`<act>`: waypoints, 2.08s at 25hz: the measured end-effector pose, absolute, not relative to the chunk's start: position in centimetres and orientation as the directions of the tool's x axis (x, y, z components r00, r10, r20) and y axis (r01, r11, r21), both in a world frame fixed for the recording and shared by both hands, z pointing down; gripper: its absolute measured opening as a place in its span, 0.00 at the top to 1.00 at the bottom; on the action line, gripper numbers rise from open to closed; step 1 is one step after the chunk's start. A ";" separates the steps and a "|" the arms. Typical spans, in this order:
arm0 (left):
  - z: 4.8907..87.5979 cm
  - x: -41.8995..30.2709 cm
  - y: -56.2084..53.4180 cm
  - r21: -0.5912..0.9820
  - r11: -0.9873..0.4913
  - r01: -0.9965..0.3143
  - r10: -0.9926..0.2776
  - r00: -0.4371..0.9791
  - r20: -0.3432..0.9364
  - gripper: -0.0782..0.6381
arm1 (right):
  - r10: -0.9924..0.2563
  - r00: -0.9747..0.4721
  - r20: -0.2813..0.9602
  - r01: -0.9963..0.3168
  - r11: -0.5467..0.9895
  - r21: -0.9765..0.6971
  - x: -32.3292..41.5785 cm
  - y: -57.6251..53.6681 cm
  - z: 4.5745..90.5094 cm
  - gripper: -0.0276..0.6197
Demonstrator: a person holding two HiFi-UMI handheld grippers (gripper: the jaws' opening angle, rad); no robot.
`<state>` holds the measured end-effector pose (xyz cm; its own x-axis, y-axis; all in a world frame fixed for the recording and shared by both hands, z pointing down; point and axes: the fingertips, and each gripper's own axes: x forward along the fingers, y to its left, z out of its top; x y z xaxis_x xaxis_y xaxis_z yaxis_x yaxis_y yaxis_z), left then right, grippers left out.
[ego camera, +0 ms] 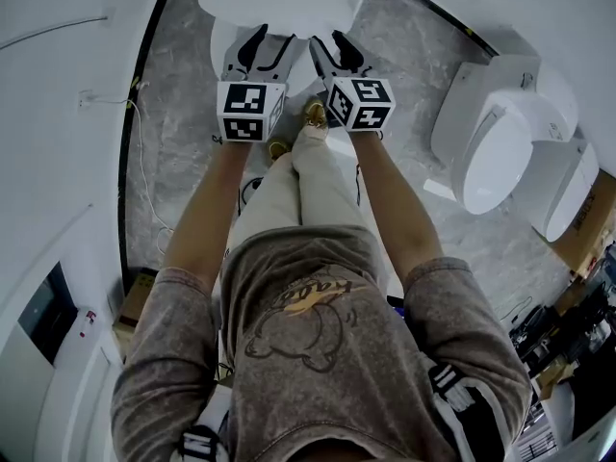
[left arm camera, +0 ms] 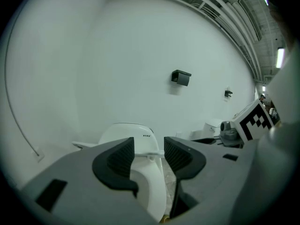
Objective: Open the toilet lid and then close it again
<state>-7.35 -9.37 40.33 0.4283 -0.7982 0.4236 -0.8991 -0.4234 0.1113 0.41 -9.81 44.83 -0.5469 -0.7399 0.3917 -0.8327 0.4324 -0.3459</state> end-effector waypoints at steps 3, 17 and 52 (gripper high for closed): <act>41.5 -8.0 -8.0 0.105 -0.415 -0.904 -0.796 0.417 0.440 0.61 | -0.728 -0.556 0.401 -0.826 0.433 -0.361 -0.3 -8.5 45.9 0.68; 50.7 -10.2 -3.4 0.158 -0.327 -0.932 -0.745 0.357 0.564 0.62 | -0.599 -0.611 0.517 -0.791 0.469 -0.392 -3.0 -2.3 53.6 0.68; 73.9 -13.2 3.0 0.224 -0.149 -0.963 -0.599 0.268 0.755 0.64 | -0.392 -0.579 0.715 -0.797 0.459 -0.393 -4.8 2.2 74.2 0.76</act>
<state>-13.20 2.97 73.88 0.2682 -0.5986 0.7548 -0.9631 -0.1488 0.2242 -4.83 2.22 74.25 -0.5786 -0.3924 0.7150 -0.7968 0.4593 -0.3928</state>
